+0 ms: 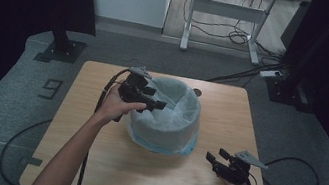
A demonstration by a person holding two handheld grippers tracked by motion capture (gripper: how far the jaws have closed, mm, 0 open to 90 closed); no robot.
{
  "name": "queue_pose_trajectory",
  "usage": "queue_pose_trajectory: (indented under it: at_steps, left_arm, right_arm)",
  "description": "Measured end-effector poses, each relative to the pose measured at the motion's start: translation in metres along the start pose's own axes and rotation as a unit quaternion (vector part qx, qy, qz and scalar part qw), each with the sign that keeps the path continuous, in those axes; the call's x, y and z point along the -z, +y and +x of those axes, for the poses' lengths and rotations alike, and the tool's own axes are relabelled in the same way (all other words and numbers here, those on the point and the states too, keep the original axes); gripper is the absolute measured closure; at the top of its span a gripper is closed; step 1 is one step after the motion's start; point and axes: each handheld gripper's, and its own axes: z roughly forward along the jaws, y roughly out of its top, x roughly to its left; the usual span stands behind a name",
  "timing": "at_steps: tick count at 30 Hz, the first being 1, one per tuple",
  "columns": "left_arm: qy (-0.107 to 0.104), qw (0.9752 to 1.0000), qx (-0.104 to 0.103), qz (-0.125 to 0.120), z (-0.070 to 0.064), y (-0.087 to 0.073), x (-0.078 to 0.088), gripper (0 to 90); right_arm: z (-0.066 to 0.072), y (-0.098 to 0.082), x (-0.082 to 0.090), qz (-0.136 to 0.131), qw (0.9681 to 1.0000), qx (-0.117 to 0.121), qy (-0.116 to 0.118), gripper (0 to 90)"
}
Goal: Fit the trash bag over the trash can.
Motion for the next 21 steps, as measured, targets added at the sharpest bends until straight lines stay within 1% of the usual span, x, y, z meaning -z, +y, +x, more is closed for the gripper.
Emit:
queue_pose_trajectory:
  at_steps: [6,12,15,21]
  left_arm:
    - [0.006,0.9996,0.0,-0.027,-0.005,-0.011,0.021,26.8]
    - [0.026,0.9987,-0.005,-0.044,-0.012,-0.026,0.036,27.1]
    - [0.029,0.9982,-0.003,-0.052,-0.014,-0.034,0.042,27.1]
    - [0.04,0.9976,0.003,-0.056,-0.015,-0.053,0.051,27.0]
  right_arm:
    - [0.001,-0.001,-0.001,0.003,1.0,0.001,-0.001,32.7]
    - [0.001,-0.001,-0.001,0.004,1.0,0.001,-0.003,32.7]
    - [0.001,-0.001,0.0,0.004,1.0,0.002,-0.005,32.7]
    - [0.001,-0.002,0.0,0.005,1.0,0.003,-0.006,32.7]
